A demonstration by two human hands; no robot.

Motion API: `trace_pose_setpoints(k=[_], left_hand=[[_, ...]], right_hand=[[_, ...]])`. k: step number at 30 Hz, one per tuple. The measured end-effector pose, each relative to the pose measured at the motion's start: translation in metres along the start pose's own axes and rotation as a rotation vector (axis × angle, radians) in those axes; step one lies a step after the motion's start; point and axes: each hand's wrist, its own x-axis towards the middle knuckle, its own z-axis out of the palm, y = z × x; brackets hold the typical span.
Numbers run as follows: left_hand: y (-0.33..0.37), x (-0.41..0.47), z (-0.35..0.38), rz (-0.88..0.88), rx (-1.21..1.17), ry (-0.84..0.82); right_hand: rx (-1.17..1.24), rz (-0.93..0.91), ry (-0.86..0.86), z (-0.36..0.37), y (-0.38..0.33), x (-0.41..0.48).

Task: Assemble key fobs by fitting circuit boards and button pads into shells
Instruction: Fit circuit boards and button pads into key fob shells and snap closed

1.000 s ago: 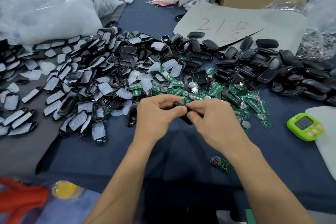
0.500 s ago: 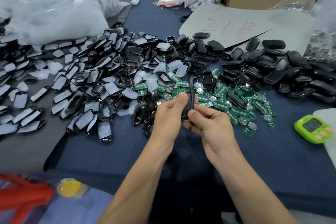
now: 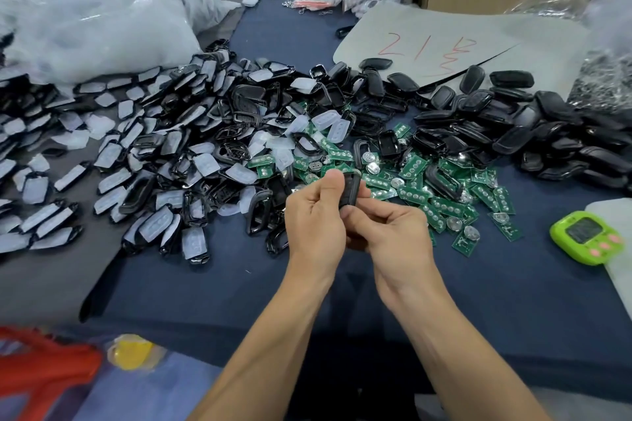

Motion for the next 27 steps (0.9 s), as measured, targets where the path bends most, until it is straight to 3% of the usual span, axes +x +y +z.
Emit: trace_pose_setpoints(k=[4, 12, 17, 18, 21, 22, 27], left_hand=[[0.003, 0.000, 0.003, -0.082, -0.050, -0.083], [-0.004, 0.005, 0.010, -0.099, -0.040, -0.122], [-0.010, 0.016, 0.015, -0.098, 0.021, -0.195], [-0.011, 0.019, 0.014, -0.085, 0.008, -0.181], [-0.008, 0.028, 0.009, -0.064, 0.019, -0.125], [-0.007, 0.031, 0.007, -0.068, 0.030, -0.108], [-0.007, 0.047, 0.000, -0.034, 0.139, -0.011]], right_hand=[[0.025, -0.004, -0.003, -0.008, 0.001, 0.001], [-0.263, 0.001, -0.138, -0.027, -0.005, 0.005], [-0.408, 0.196, -0.209, -0.056, -0.034, 0.024], [-0.364, 0.174, -0.155, -0.066, -0.046, 0.032], [0.238, 0.090, 0.049, -0.097, -0.082, 0.058], [0.309, 0.075, 0.068, -0.106, -0.090, 0.066], [-0.244, 0.010, 0.128, -0.104, -0.084, 0.085]])
